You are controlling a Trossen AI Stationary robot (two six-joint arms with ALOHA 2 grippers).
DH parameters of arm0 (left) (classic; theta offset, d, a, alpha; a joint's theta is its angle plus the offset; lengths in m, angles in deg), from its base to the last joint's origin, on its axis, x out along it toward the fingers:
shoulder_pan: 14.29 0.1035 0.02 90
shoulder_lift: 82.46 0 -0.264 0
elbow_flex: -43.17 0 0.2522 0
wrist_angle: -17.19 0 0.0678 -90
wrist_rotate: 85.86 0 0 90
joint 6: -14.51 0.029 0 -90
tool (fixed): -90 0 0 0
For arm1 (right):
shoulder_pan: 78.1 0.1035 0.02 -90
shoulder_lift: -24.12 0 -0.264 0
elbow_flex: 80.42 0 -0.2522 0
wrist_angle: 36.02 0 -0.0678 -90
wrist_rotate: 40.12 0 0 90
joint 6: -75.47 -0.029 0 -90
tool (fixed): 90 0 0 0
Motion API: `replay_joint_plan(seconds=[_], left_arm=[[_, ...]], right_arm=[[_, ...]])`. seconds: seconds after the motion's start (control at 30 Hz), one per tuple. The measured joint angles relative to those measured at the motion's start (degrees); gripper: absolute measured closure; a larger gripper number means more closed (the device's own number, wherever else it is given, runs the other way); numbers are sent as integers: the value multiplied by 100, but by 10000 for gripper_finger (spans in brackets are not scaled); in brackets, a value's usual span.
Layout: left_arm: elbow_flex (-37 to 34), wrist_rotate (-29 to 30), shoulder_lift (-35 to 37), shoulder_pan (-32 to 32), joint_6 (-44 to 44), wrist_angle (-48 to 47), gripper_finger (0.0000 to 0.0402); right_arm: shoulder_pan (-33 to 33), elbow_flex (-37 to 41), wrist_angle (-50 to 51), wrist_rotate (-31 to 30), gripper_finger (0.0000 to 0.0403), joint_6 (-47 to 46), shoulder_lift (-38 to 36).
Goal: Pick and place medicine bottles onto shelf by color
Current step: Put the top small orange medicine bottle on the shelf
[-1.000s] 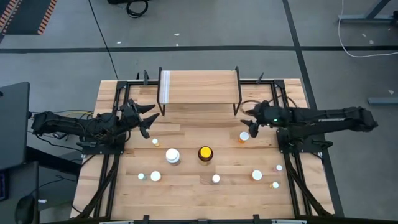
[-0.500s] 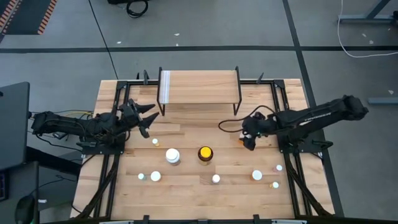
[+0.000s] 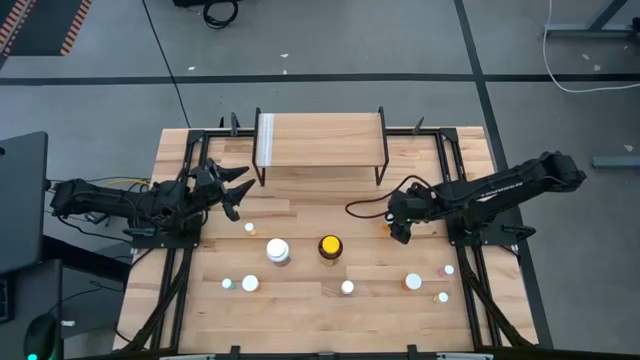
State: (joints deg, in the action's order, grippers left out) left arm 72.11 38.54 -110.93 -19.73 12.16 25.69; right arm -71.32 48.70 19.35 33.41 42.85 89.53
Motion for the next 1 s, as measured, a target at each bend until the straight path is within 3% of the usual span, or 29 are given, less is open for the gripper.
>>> replay_joint_plan(seconds=[1.0], left_arm=[[0, -1, -2, 0, -4, -72, 205]], right_arm=[[1, 0, -102, -31, 40, 14, 21]])
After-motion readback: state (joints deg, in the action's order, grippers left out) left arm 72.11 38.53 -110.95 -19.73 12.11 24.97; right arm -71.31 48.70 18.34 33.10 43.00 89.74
